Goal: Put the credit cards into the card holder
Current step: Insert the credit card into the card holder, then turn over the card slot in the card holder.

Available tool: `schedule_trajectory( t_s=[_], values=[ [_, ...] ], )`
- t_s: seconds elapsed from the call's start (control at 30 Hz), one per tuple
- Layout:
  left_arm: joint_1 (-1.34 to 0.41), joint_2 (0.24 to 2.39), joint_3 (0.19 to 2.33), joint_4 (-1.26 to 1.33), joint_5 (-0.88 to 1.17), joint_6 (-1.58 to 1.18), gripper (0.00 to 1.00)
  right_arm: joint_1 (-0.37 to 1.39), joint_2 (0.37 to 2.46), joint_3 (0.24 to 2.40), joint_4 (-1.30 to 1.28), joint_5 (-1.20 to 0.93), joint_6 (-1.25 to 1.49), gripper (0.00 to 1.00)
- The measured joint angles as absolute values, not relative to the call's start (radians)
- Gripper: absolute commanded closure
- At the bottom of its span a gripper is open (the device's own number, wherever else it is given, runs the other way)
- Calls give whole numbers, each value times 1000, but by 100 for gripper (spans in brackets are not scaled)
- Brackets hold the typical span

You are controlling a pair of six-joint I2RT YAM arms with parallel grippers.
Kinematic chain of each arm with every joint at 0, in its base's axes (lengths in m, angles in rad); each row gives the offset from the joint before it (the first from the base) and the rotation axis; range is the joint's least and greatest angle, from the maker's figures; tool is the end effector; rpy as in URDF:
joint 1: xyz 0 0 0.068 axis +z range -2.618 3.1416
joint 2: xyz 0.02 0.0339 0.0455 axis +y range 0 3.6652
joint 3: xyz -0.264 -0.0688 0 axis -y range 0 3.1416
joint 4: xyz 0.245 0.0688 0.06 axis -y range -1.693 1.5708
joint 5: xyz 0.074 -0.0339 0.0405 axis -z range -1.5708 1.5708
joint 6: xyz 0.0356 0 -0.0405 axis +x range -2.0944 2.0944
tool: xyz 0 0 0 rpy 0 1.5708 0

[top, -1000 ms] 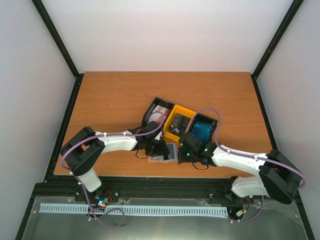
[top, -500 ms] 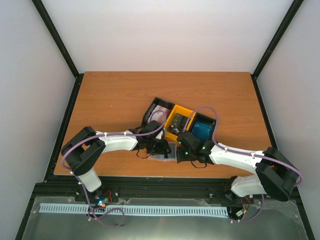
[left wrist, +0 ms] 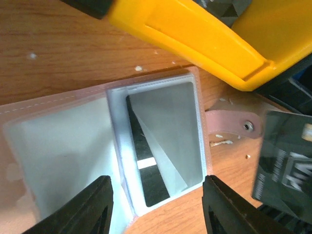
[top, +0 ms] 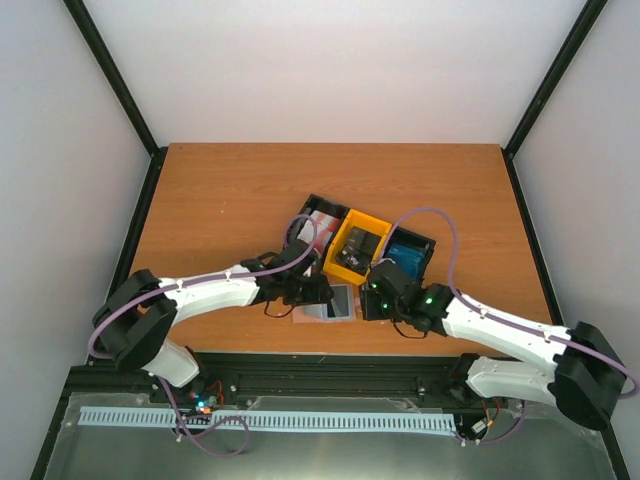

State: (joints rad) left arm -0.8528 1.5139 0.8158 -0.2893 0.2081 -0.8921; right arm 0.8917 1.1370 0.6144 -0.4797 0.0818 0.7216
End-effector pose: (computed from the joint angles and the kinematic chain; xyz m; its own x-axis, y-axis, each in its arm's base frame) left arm 0.1860 -0.2241 0.1747 -0.9765 -0.0397 -0.2116 0.0822 0.8395 -0.5370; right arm 0.1343 0.1618 0.1905 -0.8914 -0.0562 -0.4497 -0.2118 0.9288 0.3039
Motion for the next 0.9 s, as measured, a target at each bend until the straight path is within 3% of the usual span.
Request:
schedule_trajectory(
  t_s=[0.2, 0.5, 0.9],
  values=[
    [-853, 1505, 787, -300, 171, -910, 53, 892, 1058, 592, -433, 43, 710, 97],
    [-853, 1537, 756, -294, 176, -916, 70, 892, 1105, 558, -417, -21, 734, 97],
    [-853, 1576, 750, -258, 210, -914, 80, 892, 1158, 535, -355, -102, 751, 97]
  ],
)
